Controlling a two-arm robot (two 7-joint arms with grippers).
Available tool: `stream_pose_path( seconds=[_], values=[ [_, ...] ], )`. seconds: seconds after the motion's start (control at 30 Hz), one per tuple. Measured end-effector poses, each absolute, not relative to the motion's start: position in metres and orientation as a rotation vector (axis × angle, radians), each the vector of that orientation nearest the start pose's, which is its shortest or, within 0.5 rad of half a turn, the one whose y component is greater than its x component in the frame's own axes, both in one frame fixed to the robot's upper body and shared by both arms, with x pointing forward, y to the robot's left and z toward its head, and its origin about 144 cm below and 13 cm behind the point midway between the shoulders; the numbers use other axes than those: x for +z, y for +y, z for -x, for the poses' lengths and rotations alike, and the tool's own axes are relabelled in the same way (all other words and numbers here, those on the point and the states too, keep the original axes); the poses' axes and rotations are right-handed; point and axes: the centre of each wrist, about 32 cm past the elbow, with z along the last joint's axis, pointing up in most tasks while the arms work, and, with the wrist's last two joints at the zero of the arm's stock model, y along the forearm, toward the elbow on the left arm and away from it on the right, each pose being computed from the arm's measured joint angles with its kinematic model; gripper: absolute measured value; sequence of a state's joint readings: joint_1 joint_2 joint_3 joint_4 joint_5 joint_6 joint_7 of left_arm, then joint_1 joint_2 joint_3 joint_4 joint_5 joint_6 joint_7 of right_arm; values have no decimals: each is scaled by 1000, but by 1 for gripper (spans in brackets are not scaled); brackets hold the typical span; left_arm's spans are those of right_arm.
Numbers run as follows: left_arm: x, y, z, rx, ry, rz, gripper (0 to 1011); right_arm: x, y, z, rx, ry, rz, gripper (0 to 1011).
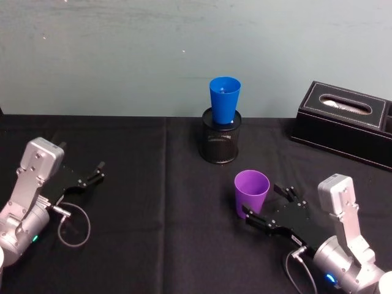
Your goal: Pick up one cup with a gripper and tap it against the other cup.
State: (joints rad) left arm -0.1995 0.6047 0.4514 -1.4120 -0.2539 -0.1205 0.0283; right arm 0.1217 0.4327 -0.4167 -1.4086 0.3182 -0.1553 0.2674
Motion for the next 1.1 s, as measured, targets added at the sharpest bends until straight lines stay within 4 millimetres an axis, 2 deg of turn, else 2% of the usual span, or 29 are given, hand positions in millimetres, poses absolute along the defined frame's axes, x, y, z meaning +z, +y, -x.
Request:
stream_pose_path(
  seconds=[1.1],
  values=[
    [1140, 310, -489, 1248, -285, -304, 1011, 1108, -247, -494, -936, -65, 96, 1003]
  ],
)
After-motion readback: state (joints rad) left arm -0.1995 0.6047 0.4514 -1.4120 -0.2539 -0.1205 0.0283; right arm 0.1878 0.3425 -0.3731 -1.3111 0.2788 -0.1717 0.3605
